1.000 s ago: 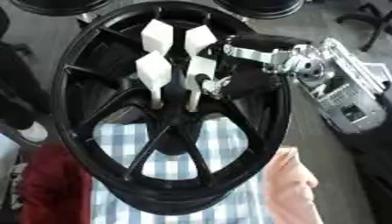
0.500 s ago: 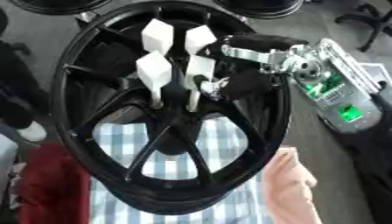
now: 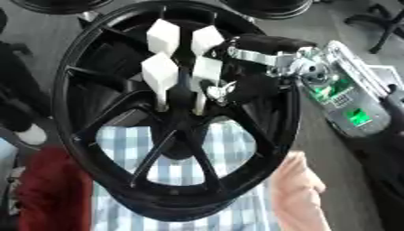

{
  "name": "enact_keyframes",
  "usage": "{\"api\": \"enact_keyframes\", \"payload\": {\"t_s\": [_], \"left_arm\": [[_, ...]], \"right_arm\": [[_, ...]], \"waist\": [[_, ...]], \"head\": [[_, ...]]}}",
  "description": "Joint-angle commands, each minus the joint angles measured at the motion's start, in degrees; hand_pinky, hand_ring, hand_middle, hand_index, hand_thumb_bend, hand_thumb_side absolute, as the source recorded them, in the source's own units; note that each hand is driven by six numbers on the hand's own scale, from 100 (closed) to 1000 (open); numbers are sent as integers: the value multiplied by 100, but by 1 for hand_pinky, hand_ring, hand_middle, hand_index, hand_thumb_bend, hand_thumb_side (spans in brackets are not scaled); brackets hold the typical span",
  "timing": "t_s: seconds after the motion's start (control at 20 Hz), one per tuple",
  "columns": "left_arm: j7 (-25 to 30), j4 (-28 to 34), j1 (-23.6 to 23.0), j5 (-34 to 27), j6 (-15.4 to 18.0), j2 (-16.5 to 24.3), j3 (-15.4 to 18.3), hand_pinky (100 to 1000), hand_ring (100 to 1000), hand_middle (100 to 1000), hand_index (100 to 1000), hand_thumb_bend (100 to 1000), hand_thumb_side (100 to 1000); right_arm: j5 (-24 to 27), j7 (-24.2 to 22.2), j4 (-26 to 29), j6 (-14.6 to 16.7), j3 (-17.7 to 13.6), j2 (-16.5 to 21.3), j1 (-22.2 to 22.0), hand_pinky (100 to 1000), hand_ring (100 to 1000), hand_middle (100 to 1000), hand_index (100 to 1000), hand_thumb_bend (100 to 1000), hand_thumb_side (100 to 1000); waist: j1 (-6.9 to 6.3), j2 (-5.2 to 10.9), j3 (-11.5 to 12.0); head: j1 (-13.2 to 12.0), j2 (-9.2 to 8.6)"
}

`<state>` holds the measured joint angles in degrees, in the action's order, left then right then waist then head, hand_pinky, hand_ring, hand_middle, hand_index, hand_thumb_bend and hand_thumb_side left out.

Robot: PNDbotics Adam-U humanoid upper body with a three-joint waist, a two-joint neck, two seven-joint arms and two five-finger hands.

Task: Pull the pin out of the wheel hub.

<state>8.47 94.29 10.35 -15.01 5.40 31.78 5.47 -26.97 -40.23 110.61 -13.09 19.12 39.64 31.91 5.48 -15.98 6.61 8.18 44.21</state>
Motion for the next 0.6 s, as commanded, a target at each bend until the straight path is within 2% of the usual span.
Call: {"api": "enact_keyframes", "payload": {"t_s": [0.05, 0.2, 0.6], "left_arm": [[-2, 97, 47, 8, -23, 156, 46, 816, 910, 729, 766, 100, 795], [-2, 97, 44, 17, -27, 153, 45, 816, 910, 729, 766, 100, 798], [-7, 97, 41, 40, -33, 151, 43, 817, 911, 728, 766, 100, 800]], "right_arm": [[-43, 40, -30, -20, -25, 76, 24, 694, 744, 712, 860, 100, 721], [-37, 58, -48, -32, -21, 56, 17, 688, 735, 698, 851, 100, 719], [101, 247, -26, -121, -36, 52, -1, 660, 689, 629, 803, 100, 620]], "waist": [[-26, 61, 9], [-22, 42, 18], [-23, 9, 13]], "head": [[18, -9], [31, -9], [24, -9]]}}
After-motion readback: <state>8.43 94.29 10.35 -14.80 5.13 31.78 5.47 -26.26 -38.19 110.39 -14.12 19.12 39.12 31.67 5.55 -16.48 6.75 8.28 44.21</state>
